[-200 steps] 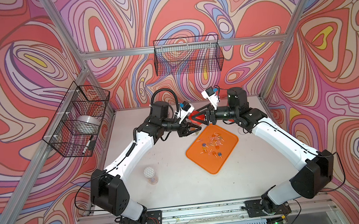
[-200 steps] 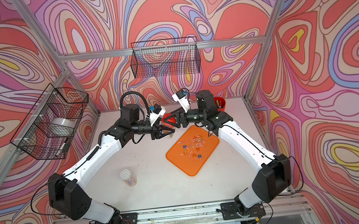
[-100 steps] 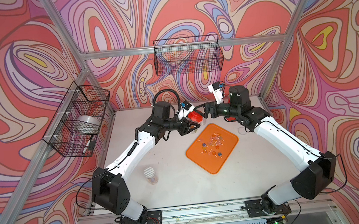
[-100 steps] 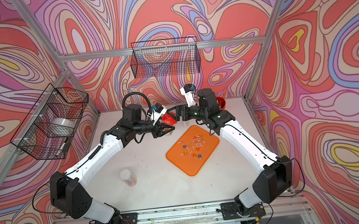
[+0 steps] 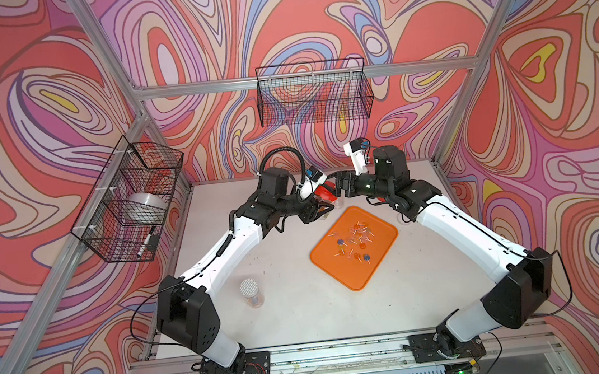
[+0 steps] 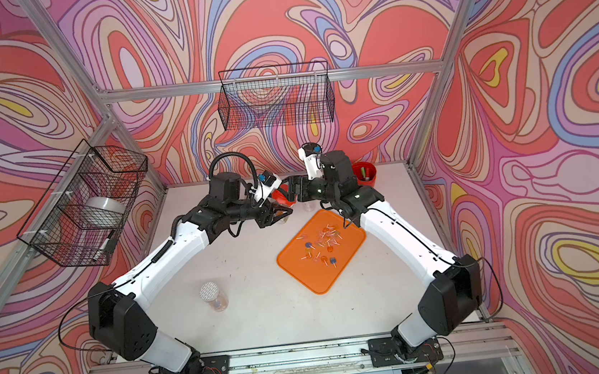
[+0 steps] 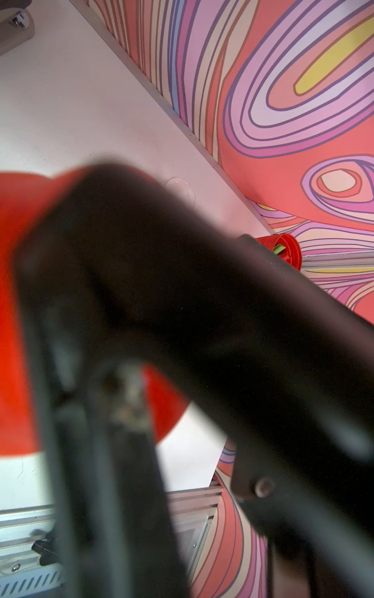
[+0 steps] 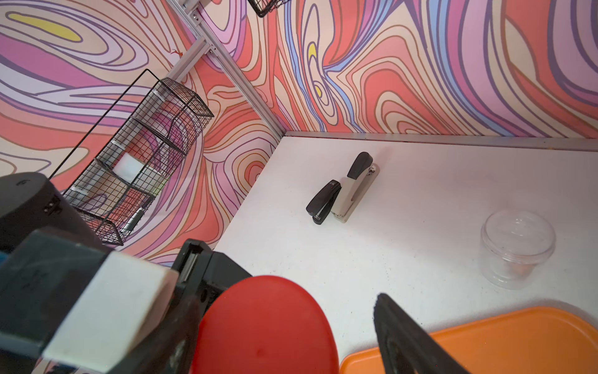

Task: Pour the candies out of the jar
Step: Unscrew the lid from the jar.

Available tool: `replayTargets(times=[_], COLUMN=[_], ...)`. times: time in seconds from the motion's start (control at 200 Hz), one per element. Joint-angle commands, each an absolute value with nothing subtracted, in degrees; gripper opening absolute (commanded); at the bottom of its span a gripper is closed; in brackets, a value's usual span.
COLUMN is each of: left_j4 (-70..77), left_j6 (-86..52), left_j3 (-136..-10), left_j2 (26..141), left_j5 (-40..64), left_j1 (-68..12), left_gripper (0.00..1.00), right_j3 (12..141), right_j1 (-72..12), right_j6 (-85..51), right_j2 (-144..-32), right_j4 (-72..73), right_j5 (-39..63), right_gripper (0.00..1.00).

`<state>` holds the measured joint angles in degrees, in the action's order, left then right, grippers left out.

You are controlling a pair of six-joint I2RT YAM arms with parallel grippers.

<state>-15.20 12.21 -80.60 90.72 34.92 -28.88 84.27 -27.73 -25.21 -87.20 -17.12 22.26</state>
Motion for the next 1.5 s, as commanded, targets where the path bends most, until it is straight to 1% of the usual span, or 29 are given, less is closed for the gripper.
replayTargets(times=[0.0,0.125,0.285,0.591,0.906,0.992,1.042,1.082,1.122,1.212,1.292,1.397,1.492], left_j4=[-14.76,-14.76,-14.61,-7.48,-6.41,-6.84,-7.12,-7.45,-7.69,-8.0,-9.43,-11.47,-11.78], left_j6=[13.27,12.99,12.27,9.94,8.79,8.86,8.96,9.04,9.05,9.19,9.32,10.27,11.07], left_j3=[-83.06,-83.06,-82.57,-78.38,-78.13,-78.44,-78.63,-78.74,-78.92,-79.21,-80.39,-81.64,-81.56], left_j2=[91.49,91.69,91.68,89.59,89.56,89.49,89.62,89.61,89.73,89.86,90.06,89.71,88.65], left_j5=[34.74,34.28,33.89,35.6,35.92,36.08,36.18,36.43,36.89,39.6,44.72,52.69,57.81], left_j1=[-29.84,-29.89,-29.96,-29.88,-29.9,-29.95,-29.88,-29.88,-29.88,-29.75,-29.03,-27.61,-26.57], left_gripper=[0.0,0.0,0.0,0.0,0.0,0.0,0.0,0.0,0.0,0.0,0.0,0.0,0.0], right_j3=[84.38,84.03,82.21,80.77,79.72,80.06,80.41,80.71,80.94,81.63,82.89,83.31,82.07], right_j1=[-29.69,-29.76,-29.79,-29.67,-29.64,-29.67,-29.62,-29.64,-29.62,-29.63,-29.47,-28.35,-26.01], right_j6=[-25.25,-25.3,-27.15,-31.85,-32.28,-30.64,-29.46,-28.42,-27.16,-22.71,-16.17,-8.7,-6.81], right_j2=[-88.45,-88.31,-86.55,-85.7,-85.97,-85.63,-85.49,-85.34,-85.18,-85.34,-85.47,-84.63,-83.39], right_j4=[-15.56,-15.66,-12.94,-8.85,-8.89,-10.13,-10.97,-11.59,-12.09,-13.5,-15.83,-18.75,-18.62], right_j5=[22.7,22.46,23.66,27.5,27.33,25.37,24.26,23.61,23.38,25.4,31.11,41.34,49.95], right_gripper=[0.85,0.83,0.85,0.86,0.82,0.79,0.75,0.71,0.63,0.53,0.46,0.45,0.43])
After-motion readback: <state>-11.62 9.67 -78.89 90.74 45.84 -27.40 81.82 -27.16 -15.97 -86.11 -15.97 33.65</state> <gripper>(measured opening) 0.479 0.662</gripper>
